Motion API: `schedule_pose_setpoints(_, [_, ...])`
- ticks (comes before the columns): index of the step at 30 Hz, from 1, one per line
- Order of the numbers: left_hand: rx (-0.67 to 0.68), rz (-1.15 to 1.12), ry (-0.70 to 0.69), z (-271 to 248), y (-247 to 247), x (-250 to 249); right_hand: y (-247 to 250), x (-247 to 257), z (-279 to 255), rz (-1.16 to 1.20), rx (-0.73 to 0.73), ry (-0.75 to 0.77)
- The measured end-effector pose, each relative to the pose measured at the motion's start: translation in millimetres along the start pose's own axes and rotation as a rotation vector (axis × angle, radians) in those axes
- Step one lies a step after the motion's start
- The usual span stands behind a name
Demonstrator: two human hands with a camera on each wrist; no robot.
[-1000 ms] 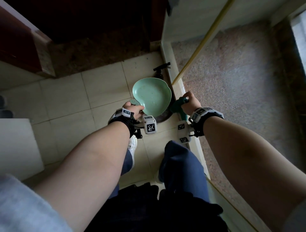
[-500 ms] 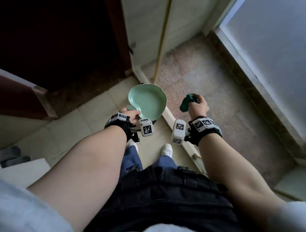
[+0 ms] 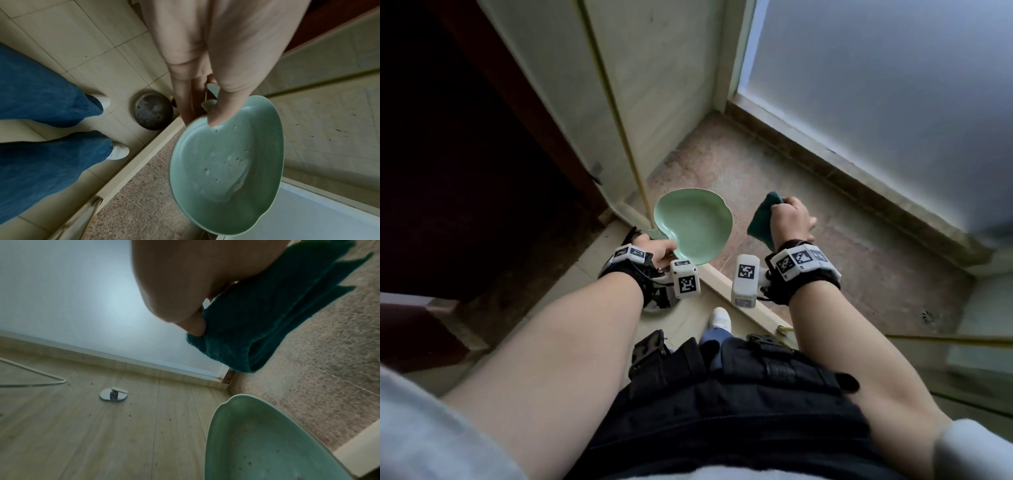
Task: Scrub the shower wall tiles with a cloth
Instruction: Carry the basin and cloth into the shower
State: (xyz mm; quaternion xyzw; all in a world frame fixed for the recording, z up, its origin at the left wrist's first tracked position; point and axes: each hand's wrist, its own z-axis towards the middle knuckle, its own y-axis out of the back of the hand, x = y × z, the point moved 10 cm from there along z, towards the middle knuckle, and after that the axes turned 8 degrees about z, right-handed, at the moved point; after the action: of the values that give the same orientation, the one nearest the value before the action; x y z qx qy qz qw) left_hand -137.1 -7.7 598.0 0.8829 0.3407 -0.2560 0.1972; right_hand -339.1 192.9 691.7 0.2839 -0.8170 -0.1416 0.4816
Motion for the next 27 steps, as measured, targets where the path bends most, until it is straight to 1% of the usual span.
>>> schedule_pose_setpoints(3, [-0.009,0.070,-0.002,-6.6,-25.4,-23.2,20.7,4.8,22.4,0.021,-0.009,-0.006])
schedule_pose_setpoints(5, [-0.015,0.129,-0.014,-10.9,-42.2,-42.1,31.4,16.4,38.5,0.047,-0.012,0.025])
schedule_pose_setpoints(9, [0.007,0.158,-0.069,-12.7,-80.0,-72.8,47.1,39.7,75.2,0.073,0.001,0.068])
schedule_pose_setpoints(10, [-0.016,0.160,-0.075,-10.6,-86.0,-78.5,50.4,45.6,82.8,0.083,0.006,0.078])
schedule_pose_setpoints(12, [0.015,0.188,-0.058,-8.9,-102.4,-86.2,56.9,55.1,95.7,0.101,0.009,0.092])
schedule_pose_setpoints(13, [0.019,0.173,-0.051,-8.6,-108.2,-90.7,59.7,59.2,101.3,0.101,0.010,0.097])
schedule_pose_setpoints(16, [-0.031,0.106,-0.058,-5.1,-117.9,-105.9,66.8,68.4,117.9,0.102,0.014,0.100])
schedule_pose_setpoints(19, [-0.027,0.014,-0.063,4.8,-133.0,-122.6,71.8,77.0,136.4,0.113,0.012,0.100])
schedule_pose_setpoints(21, [-0.041,-0.019,-0.065,15.6,-142.0,-133.5,74.0,84.8,151.9,0.113,0.009,0.110])
schedule_pose_setpoints(23, [-0.027,-0.053,-0.071,28.3,-153.8,-146.6,74.1,93.1,168.8,0.126,0.011,0.115])
schedule_pose_setpoints(27, [-0.019,-0.065,-0.060,59.1,-176.1,-175.3,68.4,108.9,211.5,0.151,0.023,0.090])
